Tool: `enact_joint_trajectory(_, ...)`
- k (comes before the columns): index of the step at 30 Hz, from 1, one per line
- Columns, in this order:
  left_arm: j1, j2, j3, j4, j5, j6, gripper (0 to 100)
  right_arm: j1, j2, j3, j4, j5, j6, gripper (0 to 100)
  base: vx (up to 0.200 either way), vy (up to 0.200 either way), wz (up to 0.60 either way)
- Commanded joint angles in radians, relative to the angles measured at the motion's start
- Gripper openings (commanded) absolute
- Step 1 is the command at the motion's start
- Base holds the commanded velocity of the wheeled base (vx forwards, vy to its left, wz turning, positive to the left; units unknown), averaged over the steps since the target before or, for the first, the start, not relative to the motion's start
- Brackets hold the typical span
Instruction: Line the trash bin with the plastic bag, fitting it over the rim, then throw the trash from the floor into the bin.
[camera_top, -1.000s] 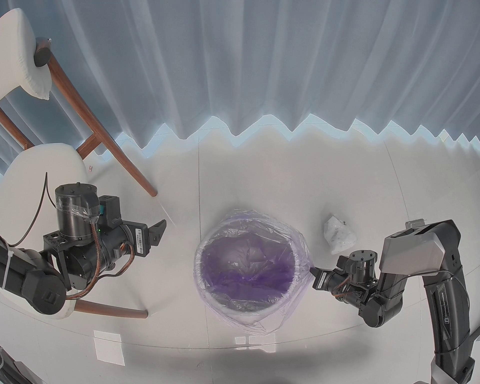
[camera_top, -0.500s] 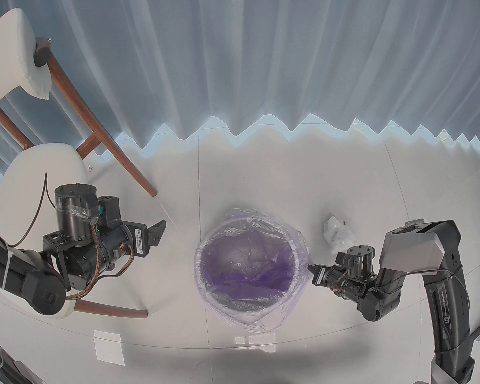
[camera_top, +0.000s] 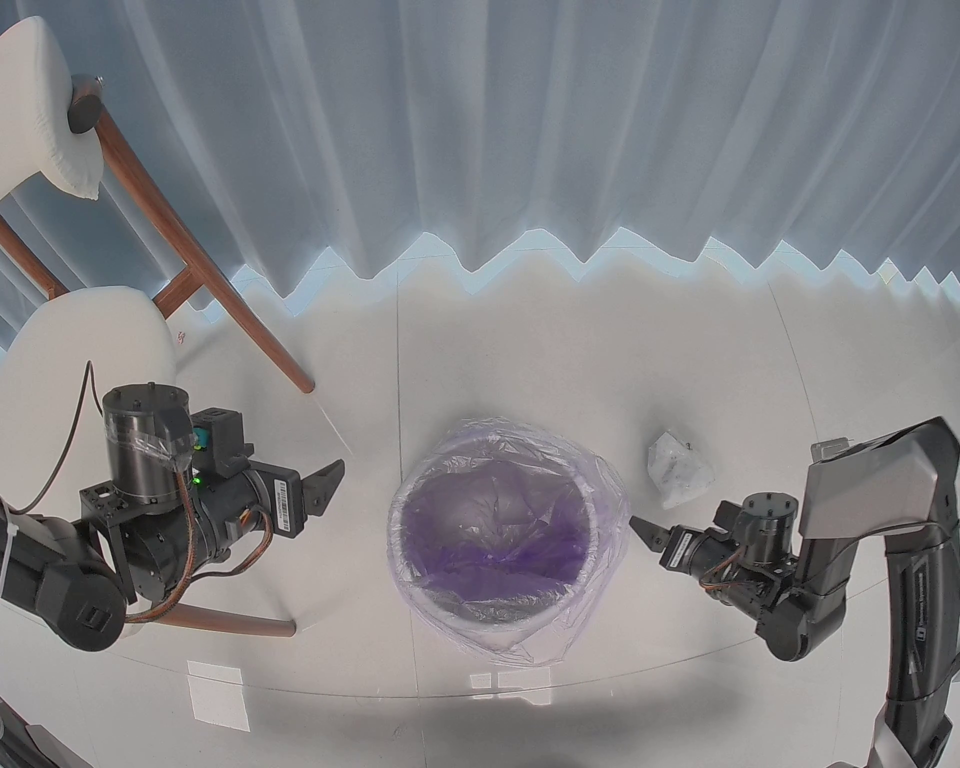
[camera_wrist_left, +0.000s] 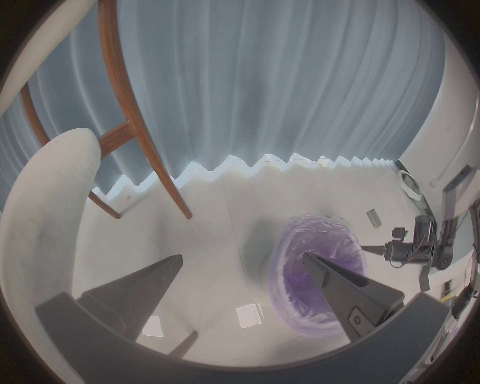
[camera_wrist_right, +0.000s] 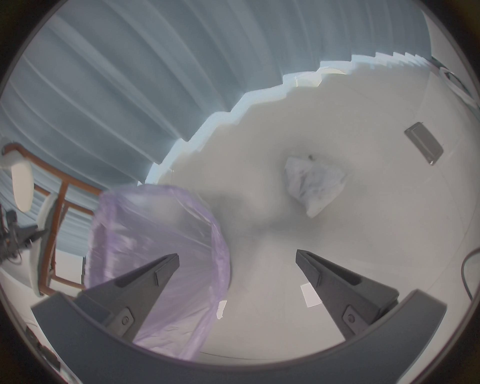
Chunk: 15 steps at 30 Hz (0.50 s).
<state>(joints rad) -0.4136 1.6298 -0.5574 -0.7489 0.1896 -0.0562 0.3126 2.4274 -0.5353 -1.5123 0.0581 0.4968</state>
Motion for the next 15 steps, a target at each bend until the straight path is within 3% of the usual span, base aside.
enact_joint_trajectory(1,-0.12,-0.077,0.103,-0.036,-0.099,0.001,100,-0.073,-0.435,0.31,-0.042,-0.014,0.069,100,0.0,0.0,0.0)
enact_joint_trajectory(7,-0.186,-0.074,0.11,-0.043,-0.137,0.006,100,-0.075,-0.729,0.425,0.015,-0.021,0.066,100,0.0,0.0,0.0)
enact_joint_trajectory(12,-0.202,-0.031,0.067,-0.059,-0.142,0.004,100,-0.079,-1.105,0.322,0.391,-0.024,-0.014,100,0.0,0.0,0.0)
enact_joint_trajectory(13,-0.202,-0.03,0.065,-0.059,-0.142,0.004,100,-0.079,-1.116,0.319,0.406,-0.024,-0.014,100,0.0,0.0,0.0)
enact_joint_trajectory(14,-0.191,-0.021,0.048,-0.063,-0.142,0.001,100,-0.093,-1.26,0.259,0.62,-0.043,-0.021,100,0.0,0.0,0.0)
enact_joint_trajectory(15,-0.186,-0.018,0.047,-0.063,-0.142,0.001,100,-0.102,-1.323,0.232,0.722,-0.061,-0.023,100,0.0,0.0,0.0)
